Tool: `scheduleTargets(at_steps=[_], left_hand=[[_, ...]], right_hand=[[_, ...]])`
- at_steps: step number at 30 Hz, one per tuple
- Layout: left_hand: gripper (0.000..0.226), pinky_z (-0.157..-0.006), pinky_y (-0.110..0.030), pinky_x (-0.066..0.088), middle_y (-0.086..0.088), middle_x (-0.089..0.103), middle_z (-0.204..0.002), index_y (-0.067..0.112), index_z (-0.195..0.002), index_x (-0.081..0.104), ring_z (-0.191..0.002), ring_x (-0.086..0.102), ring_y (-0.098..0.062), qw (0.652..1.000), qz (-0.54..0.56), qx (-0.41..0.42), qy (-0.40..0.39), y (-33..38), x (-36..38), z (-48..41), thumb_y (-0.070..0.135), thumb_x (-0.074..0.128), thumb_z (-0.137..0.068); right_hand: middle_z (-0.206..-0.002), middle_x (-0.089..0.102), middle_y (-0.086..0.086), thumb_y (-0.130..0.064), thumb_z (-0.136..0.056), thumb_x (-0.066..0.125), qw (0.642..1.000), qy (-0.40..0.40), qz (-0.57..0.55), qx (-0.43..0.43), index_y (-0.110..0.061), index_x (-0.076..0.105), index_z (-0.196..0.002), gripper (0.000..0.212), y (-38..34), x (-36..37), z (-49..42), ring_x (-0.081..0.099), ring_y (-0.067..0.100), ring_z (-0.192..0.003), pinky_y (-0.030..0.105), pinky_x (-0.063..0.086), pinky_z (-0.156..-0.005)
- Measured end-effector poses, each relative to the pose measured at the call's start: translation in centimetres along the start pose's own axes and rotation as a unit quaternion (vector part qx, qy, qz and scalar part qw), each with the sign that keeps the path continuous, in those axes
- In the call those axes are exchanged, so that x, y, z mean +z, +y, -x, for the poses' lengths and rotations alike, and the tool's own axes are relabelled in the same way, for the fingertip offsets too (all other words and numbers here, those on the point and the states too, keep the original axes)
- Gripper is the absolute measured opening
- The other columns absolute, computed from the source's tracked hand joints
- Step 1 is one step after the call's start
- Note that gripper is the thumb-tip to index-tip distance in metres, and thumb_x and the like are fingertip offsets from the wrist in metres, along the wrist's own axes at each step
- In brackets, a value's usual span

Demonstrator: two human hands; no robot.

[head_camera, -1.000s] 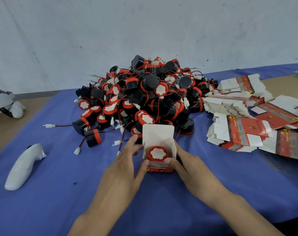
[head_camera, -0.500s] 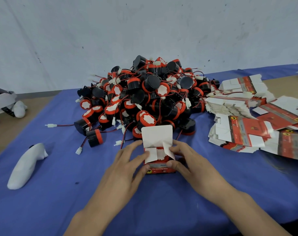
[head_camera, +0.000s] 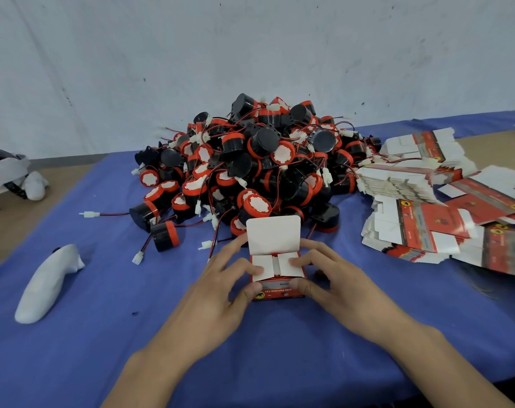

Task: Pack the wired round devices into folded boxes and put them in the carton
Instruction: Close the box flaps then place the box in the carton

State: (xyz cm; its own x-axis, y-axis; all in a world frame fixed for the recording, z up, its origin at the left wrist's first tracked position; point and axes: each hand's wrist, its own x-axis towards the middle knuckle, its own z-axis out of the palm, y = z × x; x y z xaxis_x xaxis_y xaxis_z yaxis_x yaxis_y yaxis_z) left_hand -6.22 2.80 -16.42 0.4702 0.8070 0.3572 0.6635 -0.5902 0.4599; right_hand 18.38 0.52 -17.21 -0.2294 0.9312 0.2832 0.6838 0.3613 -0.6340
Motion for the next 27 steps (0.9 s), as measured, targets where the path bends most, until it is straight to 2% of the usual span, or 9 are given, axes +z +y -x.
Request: scheduleTargets(at_steps=[2, 4, 8, 12, 15, 17, 19, 22, 27], left_hand=[[0.024, -0.076, -0.025, 0.053, 0.042, 0.016, -0.150, 0.045, -0.105, 0.055, -0.133, 0.026, 0.019, 1.000, 0.024, 0.002, 0.010, -0.1, 0.2, 0.0, 0.059, 0.041, -0.092], [0.003, -0.085, -0.024, 0.050, 0.038, 0.031, -0.141, 0.044, -0.098, 0.055, -0.133, 0.035, 0.008, 0.998, 0.055, -0.006, 0.019, -0.1, 0.5, -0.1, 0.041, 0.055, -0.096], [0.028, -0.089, -0.029, 0.049, 0.028, 0.048, -0.129, 0.042, -0.085, 0.047, -0.124, 0.048, -0.004, 0.996, 0.078, -0.010, 0.031, -0.4, 1.2, -0.3, 0.020, 0.064, -0.094], [0.032, -0.081, -0.020, 0.045, 0.033, 0.052, -0.126, 0.041, -0.083, 0.041, -0.117, 0.051, 0.006, 0.993, 0.100, -0.041, 0.039, -0.7, 1.4, 0.0, 0.024, 0.065, -0.093], [0.026, -0.080, -0.026, 0.050, 0.033, 0.053, -0.122, 0.045, -0.094, 0.043, -0.113, 0.050, 0.009, 0.993, 0.095, -0.059, 0.036, -0.6, 1.1, 0.1, 0.030, 0.064, -0.094], [0.023, -0.080, -0.028, 0.051, 0.033, 0.049, -0.122, 0.051, -0.107, 0.046, -0.113, 0.050, 0.005, 0.998, 0.061, -0.025, 0.020, -0.4, 0.7, 0.1, 0.041, 0.061, -0.093], [0.027, -0.081, -0.030, 0.053, 0.031, 0.044, -0.125, 0.050, -0.114, 0.048, -0.116, 0.050, -0.001, 0.999, 0.030, 0.025, 0.000, -0.2, 0.6, 0.3, 0.057, 0.057, -0.089], [0.038, -0.080, -0.026, 0.052, 0.032, 0.040, -0.130, 0.047, -0.106, 0.051, -0.122, 0.045, 0.001, 0.998, 0.054, 0.016, 0.002, 0.2, 0.4, 0.3, 0.078, 0.046, -0.084], [0.023, -0.100, -0.022, 0.040, 0.037, 0.033, -0.148, 0.042, -0.100, 0.054, -0.142, 0.026, 0.008, 0.995, 0.092, 0.021, -0.016, 0.0, 0.7, -0.3, 0.063, 0.049, -0.093]], right_hand=[[-0.145, 0.030, -0.044, -0.066, -0.087, 0.050, 1.000, 0.006, -0.012, 0.006, -0.042, 0.058, -0.114, 0.037, 0.1, 0.0, -0.1, 0.061, 0.006, -0.089, 0.017, 0.047, -0.075], [-0.143, 0.034, -0.042, -0.064, -0.087, 0.051, 1.000, 0.013, -0.020, 0.001, -0.040, 0.059, -0.112, 0.035, 0.0, 0.1, -0.1, 0.061, 0.006, -0.092, 0.018, 0.048, -0.077], [-0.131, 0.048, -0.038, -0.058, -0.088, 0.053, 0.999, 0.020, -0.032, -0.023, -0.033, 0.062, -0.103, 0.031, -0.2, 0.1, -0.2, 0.057, -0.008, -0.105, 0.009, 0.043, -0.076], [-0.127, 0.055, -0.042, -0.048, -0.089, 0.066, 0.998, 0.022, -0.050, 0.022, -0.041, 0.044, -0.084, 0.024, 0.4, 0.4, -0.2, 0.057, -0.008, -0.112, 0.011, 0.044, -0.081], [-0.121, 0.054, -0.046, -0.043, -0.091, 0.067, 0.998, 0.016, -0.036, 0.042, -0.050, 0.041, -0.098, 0.028, 0.5, 0.3, -0.1, 0.057, -0.008, -0.106, 0.023, 0.051, -0.078], [-0.124, 0.051, -0.045, -0.051, -0.090, 0.066, 1.000, 0.015, -0.004, 0.011, -0.055, 0.043, -0.111, 0.032, 0.2, 0.2, 0.0, 0.054, -0.012, -0.110, 0.024, 0.052, -0.084], [-0.131, 0.050, -0.040, -0.060, -0.085, 0.065, 1.000, 0.010, 0.009, -0.027, -0.052, 0.047, -0.112, 0.033, 0.0, 0.0, 0.1, 0.055, -0.011, -0.114, 0.022, 0.050, -0.088], [-0.134, 0.048, -0.038, -0.074, -0.080, 0.059, 0.999, 0.001, -0.006, -0.037, -0.051, 0.049, -0.112, 0.040, -0.3, -0.3, 0.4, 0.054, -0.011, -0.117, 0.016, 0.046, -0.090], [-0.134, 0.050, -0.035, -0.070, -0.087, 0.054, 0.999, 0.003, -0.023, -0.047, -0.056, 0.053, -0.112, 0.029, -0.3, -0.4, 0.4, 0.055, -0.009, -0.118, 0.017, 0.044, -0.092]])
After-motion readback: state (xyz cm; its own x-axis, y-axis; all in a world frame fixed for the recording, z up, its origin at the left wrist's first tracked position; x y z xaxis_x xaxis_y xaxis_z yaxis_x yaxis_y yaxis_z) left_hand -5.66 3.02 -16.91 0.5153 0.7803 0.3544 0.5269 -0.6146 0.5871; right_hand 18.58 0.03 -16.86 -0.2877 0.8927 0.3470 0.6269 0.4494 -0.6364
